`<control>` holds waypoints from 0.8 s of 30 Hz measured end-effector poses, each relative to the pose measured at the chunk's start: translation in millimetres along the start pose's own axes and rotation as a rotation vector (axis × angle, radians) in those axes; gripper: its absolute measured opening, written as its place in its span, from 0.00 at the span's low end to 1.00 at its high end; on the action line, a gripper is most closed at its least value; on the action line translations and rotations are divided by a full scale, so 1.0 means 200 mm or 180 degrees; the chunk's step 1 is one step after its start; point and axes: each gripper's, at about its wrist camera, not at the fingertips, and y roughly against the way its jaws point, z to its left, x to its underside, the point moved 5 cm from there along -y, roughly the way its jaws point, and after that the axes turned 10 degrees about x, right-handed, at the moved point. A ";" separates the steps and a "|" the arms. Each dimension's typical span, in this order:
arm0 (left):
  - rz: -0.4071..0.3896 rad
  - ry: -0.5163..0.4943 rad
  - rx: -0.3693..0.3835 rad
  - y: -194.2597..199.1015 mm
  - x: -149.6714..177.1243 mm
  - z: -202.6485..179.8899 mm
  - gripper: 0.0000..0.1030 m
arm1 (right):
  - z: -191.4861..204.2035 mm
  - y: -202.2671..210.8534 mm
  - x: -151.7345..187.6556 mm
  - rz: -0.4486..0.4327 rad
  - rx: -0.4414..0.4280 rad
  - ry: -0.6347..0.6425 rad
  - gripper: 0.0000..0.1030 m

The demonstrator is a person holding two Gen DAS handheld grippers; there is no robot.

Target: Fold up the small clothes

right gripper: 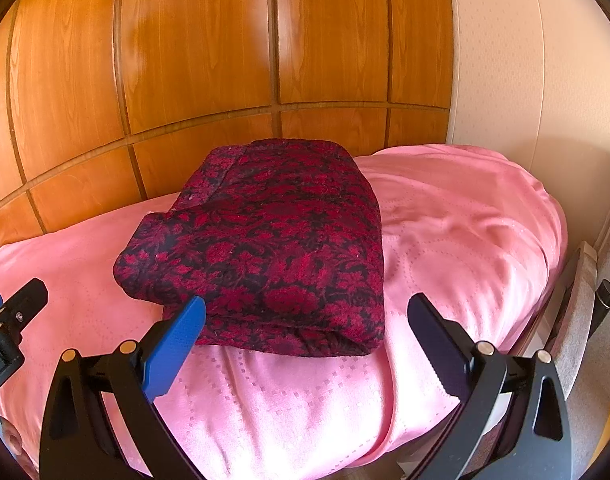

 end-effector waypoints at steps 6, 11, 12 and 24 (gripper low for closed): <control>-0.0018 0.0000 -0.0005 0.01 -0.01 0.00 0.96 | 0.01 0.01 0.00 -0.0010 -0.0002 0.0001 0.98; -0.0024 -0.0018 0.0001 0.01 -0.01 -0.01 0.96 | 0.01 0.00 0.00 -0.0009 -0.0001 0.0000 0.98; -0.0024 -0.0023 -0.0002 0.01 -0.01 -0.02 0.96 | 0.01 0.00 0.00 -0.0009 0.0000 -0.0001 0.98; 0.0008 -0.0029 -0.0029 -0.01 0.00 -0.02 0.96 | 0.01 0.00 0.00 -0.0011 -0.0024 0.0020 0.98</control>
